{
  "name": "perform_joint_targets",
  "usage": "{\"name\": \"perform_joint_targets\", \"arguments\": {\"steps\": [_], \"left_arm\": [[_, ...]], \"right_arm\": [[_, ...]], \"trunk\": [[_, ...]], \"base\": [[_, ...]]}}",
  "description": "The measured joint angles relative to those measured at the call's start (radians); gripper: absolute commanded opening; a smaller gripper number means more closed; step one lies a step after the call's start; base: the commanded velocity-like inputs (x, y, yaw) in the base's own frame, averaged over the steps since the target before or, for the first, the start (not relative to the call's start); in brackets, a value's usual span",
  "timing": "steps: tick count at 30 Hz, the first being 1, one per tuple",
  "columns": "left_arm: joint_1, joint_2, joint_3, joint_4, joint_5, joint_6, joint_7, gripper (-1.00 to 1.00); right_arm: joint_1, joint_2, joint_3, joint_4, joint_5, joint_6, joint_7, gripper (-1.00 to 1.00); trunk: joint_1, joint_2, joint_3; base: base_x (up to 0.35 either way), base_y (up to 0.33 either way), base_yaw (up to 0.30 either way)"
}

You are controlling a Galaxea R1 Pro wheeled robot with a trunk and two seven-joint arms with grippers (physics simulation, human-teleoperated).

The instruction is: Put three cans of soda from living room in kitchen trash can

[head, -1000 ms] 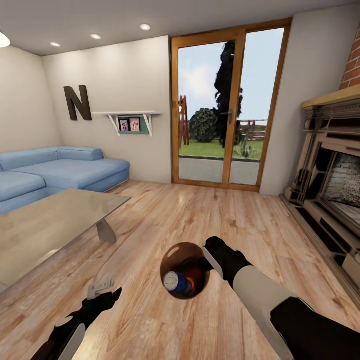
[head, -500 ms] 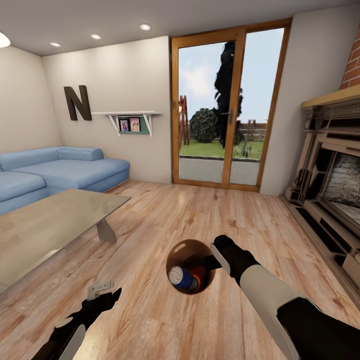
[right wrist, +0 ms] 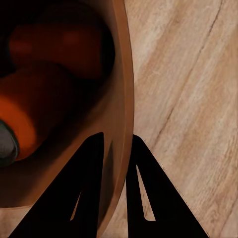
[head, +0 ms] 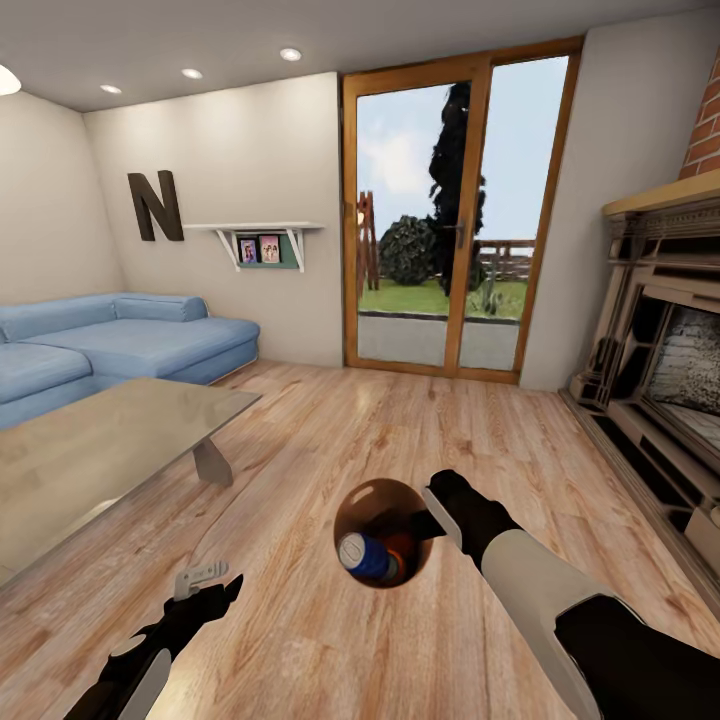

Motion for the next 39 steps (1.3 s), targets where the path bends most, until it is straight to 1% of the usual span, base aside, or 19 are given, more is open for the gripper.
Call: {"name": "perform_joint_targets", "arguments": {"steps": [1, 4, 8, 9, 11, 15, 17, 18, 20, 23, 29, 31, 32, 33, 36, 39], "left_arm": [[0.000, 0.000, 0.000, 0.000, 0.000, 0.000, 0.000, 1.00], [0.000, 0.000, 0.000, 0.000, 0.000, -0.001, 0.001, 1.00], [0.000, 0.000, 0.000, 0.000, 0.000, -0.001, 0.000, 1.00], [0.000, 0.000, 0.000, 0.000, 0.000, -0.001, 0.001, 1.00], [0.000, 0.000, -0.001, 0.000, 0.000, -0.001, 0.001, 1.00], [0.000, 0.000, -0.001, 0.000, 0.000, -0.001, 0.001, 1.00], [0.000, 0.000, -0.001, 0.000, 0.000, -0.001, 0.000, 1.00], [0.000, 0.000, -0.001, 0.000, 0.000, -0.001, 0.001, 1.00], [0.000, 0.000, -0.001, 0.000, 0.000, -0.001, 0.000, 1.00], [0.000, 0.000, -0.001, 0.000, 0.000, -0.001, 0.000, 1.00], [0.000, 0.000, -0.002, 0.000, 0.000, -0.001, 0.000, 1.00], [0.000, 0.000, -0.003, 0.000, 0.000, -0.001, 0.001, 1.00], [0.000, 0.000, -0.003, 0.000, 0.000, -0.001, 0.000, 1.00], [0.000, 0.000, -0.003, 0.000, 0.000, -0.001, 0.000, 1.00], [0.000, 0.000, -0.003, 0.000, 0.000, -0.001, 0.000, 1.00], [0.000, -0.001, -0.003, 0.000, 0.000, -0.001, 0.000, 1.00]], "right_arm": [[0.000, 0.000, -0.003, 0.000, -0.003, 0.000, 0.000, -1.00], [0.000, 0.000, -0.033, 0.001, 0.001, 0.002, -0.001, -1.00], [0.000, 0.000, -0.083, 0.003, 0.004, 0.009, -0.002, -1.00], [0.000, 0.000, -0.104, 0.006, 0.004, 0.012, -0.003, -1.00], [0.000, -0.001, -0.125, 0.010, 0.002, 0.015, -0.002, -1.00], [0.000, -0.001, -0.140, 0.015, 0.007, 0.019, -0.002, -1.00], [0.000, -0.001, -0.154, 0.017, 0.007, 0.020, -0.002, -1.00], [0.000, -0.002, -0.178, 0.019, 0.009, 0.021, -0.001, -1.00], [0.000, -0.002, -0.207, 0.025, 0.008, 0.029, -0.001, -1.00], [0.000, -0.003, -0.255, 0.039, 0.011, 0.067, -0.001, -1.00], [0.000, -0.012, -0.287, 0.065, 0.010, 0.102, 0.001, -1.00], [0.000, -0.014, -0.290, 0.078, 0.022, 0.107, 0.005, -1.00], [0.000, -0.015, -0.290, 0.084, 0.030, 0.109, 0.015, -1.00], [-0.001, -0.020, -0.288, 0.097, 0.047, 0.112, 0.052, -1.00], [-0.001, -0.035, -0.290, 0.113, 0.018, 0.113, 0.135, -1.00], [-0.001, -0.049, -0.294, 0.113, 0.007, 0.115, 0.198, -1.00]], "trunk": [[0.000, 0.000, 0.000], [0.000, 0.000, 0.000], [0.000, 0.000, 0.000], [0.000, 0.000, 0.000], [0.000, 0.000, 0.000], [0.000, 0.000, 0.000], [0.000, 0.000, 0.000], [0.000, 0.000, 0.000], [0.000, 0.000, 0.000], [0.000, 0.000, 0.000], [0.000, 0.000, 0.000], [0.000, 0.000, 0.000], [0.000, 0.000, 0.000], [0.000, 0.000, 0.000], [0.000, 0.000, 0.000], [0.000, 0.000, 0.000]], "base": [[0.000, 0.000, 0.000], [0.000, 0.000, 0.000], [0.000, 0.000, 0.000], [0.000, 0.000, 0.000], [0.000, 0.000, 0.000], [0.000, 0.000, 0.000], [0.000, 0.000, 0.000], [0.000, 0.000, 0.000], [0.000, 0.000, 0.000], [0.000, 0.000, 0.000], [0.000, 0.000, 0.000], [0.000, 0.000, 0.000], [0.000, 0.000, 0.000], [0.000, 0.000, 0.000], [0.000, 0.000, 0.000], [0.000, 0.000, 0.000]]}}
